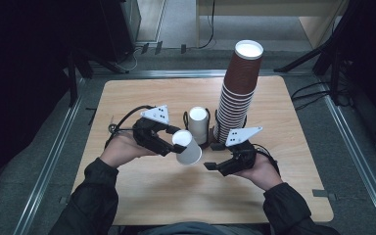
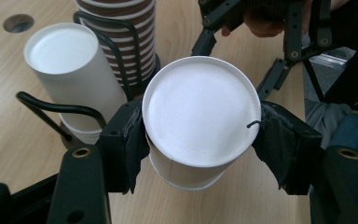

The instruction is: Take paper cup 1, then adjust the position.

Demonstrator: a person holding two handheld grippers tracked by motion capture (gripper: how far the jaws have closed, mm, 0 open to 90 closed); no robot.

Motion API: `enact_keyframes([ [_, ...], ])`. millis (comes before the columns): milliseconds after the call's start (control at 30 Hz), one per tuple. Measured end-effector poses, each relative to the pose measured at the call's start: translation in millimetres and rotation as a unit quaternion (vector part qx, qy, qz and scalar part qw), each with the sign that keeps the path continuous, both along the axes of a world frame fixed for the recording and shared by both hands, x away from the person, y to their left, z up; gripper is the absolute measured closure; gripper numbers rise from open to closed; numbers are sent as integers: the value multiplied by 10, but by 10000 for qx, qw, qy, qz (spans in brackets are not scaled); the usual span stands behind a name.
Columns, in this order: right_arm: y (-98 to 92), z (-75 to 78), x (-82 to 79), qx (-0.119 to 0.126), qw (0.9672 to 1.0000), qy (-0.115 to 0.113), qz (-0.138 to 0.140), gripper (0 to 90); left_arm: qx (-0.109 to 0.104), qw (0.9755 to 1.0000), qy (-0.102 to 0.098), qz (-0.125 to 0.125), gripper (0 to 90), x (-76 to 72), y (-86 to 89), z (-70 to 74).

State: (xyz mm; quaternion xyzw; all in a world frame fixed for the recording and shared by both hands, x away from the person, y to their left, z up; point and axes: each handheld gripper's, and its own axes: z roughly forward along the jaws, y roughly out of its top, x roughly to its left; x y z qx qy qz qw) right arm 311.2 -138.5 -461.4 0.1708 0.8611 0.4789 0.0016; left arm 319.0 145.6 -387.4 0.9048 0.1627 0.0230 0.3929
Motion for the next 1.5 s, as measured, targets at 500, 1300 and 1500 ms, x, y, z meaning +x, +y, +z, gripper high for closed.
enact_keyframes([
  [500, 99, -65, 43, 3, 9990, 240, 388, 198, 201, 9995, 187, -149, 362, -34, -73, -230],
  [1300, 350, -133, 21, -49, 9975, 236, 664, 167, 335, 9984, 217, -406, 362, -112, -344, -275],
  [1500, 419, -178, 18, -57, 9973, 268, 685, 170, 339, 9982, 220, -445, 362, -131, -381, -282],
])
